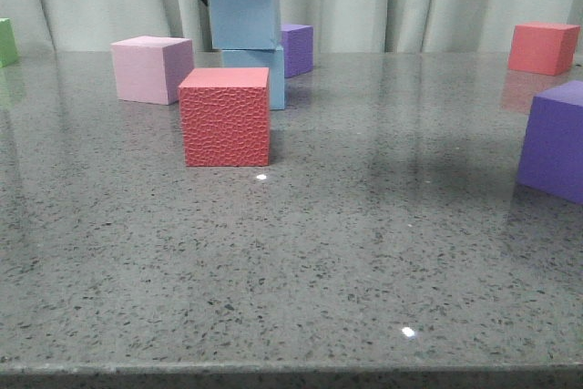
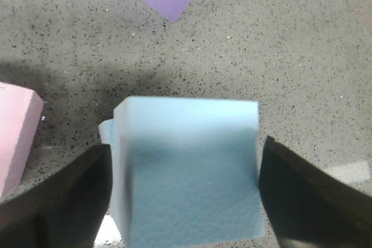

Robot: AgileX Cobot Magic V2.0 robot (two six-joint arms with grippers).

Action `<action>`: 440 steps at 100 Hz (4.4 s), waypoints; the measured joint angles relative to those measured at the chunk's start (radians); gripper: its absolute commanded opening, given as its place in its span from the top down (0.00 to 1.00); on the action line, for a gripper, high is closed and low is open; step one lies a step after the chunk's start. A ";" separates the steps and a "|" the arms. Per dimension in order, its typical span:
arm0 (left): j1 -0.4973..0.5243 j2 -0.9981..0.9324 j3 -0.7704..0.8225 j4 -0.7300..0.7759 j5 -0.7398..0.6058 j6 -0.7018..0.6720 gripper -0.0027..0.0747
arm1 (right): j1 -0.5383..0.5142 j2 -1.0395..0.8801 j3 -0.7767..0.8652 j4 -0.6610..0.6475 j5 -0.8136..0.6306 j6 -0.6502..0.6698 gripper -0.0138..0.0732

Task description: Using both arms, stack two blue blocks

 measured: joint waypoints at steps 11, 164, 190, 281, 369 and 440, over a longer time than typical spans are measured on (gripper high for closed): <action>0.000 0.000 0.000 0.000 0.000 0.000 0.27 | 0.000 0.000 0.000 0.000 0.000 0.000 0.16; -0.002 -0.456 0.362 0.180 0.073 0.166 0.76 | 0.000 -0.403 0.397 -0.174 -0.266 0.070 0.18; -0.002 -0.670 0.640 0.187 -0.061 0.172 0.99 | 0.000 -0.474 0.426 -0.196 -0.249 0.076 0.51; -0.002 -1.506 1.574 0.267 -0.513 0.173 0.99 | 0.000 -0.864 0.757 -0.310 -0.236 0.080 0.95; -0.002 -1.676 1.676 0.270 -0.479 0.171 0.99 | 0.000 -0.945 0.810 -0.314 -0.236 0.080 0.95; 0.345 -1.972 2.030 0.242 -0.935 0.316 0.99 | 0.000 -0.945 0.811 -0.314 -0.234 0.080 0.95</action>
